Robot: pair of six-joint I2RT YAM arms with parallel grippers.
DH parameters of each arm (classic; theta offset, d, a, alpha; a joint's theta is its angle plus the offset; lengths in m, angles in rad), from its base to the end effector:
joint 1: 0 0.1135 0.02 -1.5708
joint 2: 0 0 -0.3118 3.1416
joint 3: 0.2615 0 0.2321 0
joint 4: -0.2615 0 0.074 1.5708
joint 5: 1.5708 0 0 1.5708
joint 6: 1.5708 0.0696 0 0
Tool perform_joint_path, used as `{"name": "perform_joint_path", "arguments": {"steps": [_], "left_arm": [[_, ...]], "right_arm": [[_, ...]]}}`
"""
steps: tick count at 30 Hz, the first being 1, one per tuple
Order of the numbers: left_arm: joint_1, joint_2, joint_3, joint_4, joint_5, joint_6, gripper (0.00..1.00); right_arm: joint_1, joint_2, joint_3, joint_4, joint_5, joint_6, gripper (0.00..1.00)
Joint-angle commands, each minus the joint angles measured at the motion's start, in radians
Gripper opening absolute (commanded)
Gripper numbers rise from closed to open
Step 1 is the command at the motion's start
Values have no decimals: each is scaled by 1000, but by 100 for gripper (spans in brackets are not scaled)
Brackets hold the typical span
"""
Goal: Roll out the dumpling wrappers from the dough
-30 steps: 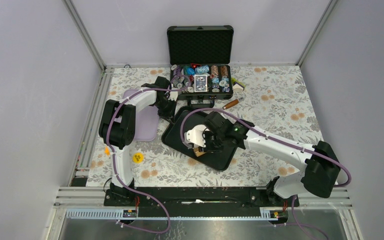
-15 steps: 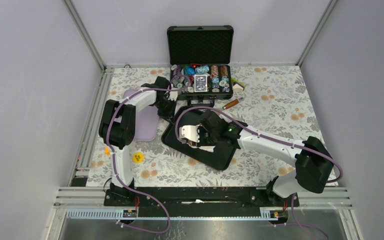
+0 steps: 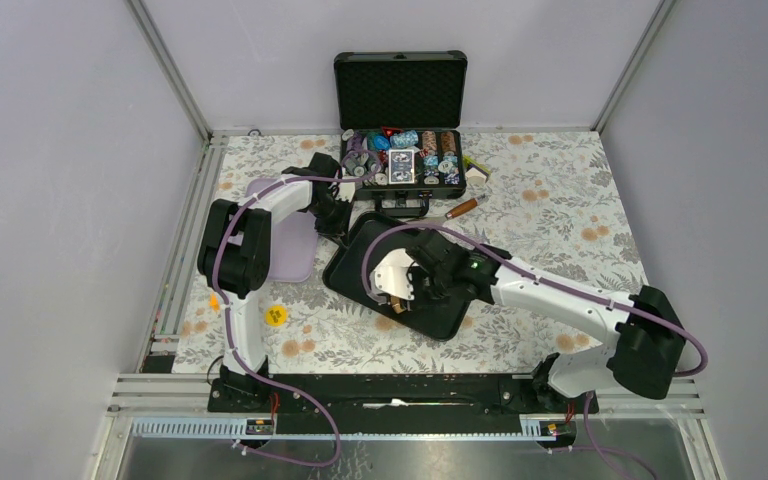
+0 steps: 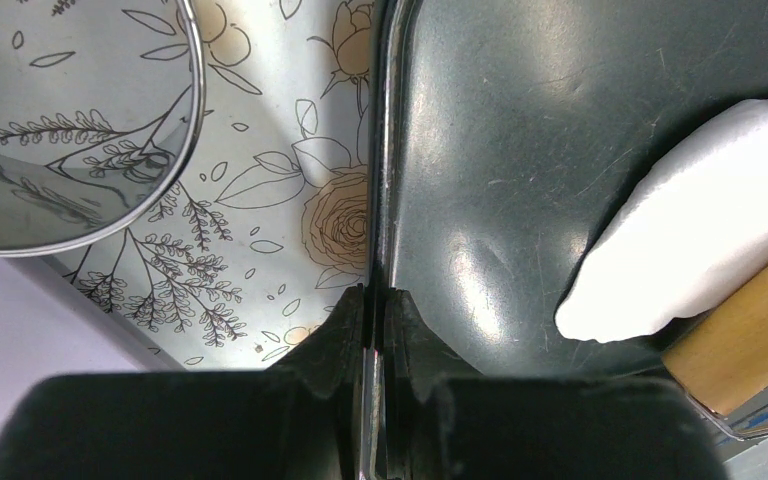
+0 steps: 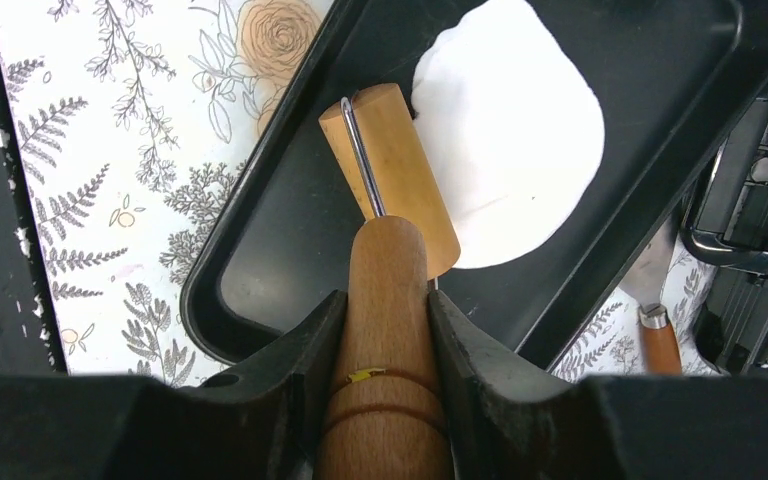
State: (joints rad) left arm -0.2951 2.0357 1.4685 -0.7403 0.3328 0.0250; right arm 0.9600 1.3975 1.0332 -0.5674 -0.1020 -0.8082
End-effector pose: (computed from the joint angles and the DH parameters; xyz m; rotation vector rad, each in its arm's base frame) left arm 0.3928 -0.1432 0.1874 0.5222 2.8327 -0.5306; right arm 0.1562 0.2355 0.2818 -1.9644 1.5557 0.1904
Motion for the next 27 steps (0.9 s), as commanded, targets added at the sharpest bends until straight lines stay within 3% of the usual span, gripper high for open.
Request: {"name": "perform_joint_path", "arguments": {"steps": [1, 8, 12, 18, 27], "left_arm": [[13, 38, -13, 81, -60, -5, 0], [13, 38, -12, 81, -58, -5, 0], [13, 39, -13, 81, -54, -4, 0], [13, 36, -16, 83, -53, -3, 0], [14, 34, -17, 84, -53, -2, 0]], "right_arm": [[0, 2, -65, -154, 20, 13, 0], [2, 99, -149, 238, 171, 64, 0], [4, 182, -134, 357, 226, 76, 0], [41, 217, -98, 247, 195, 67, 0], [51, 48, -157, -127, 106, 39, 0]]}}
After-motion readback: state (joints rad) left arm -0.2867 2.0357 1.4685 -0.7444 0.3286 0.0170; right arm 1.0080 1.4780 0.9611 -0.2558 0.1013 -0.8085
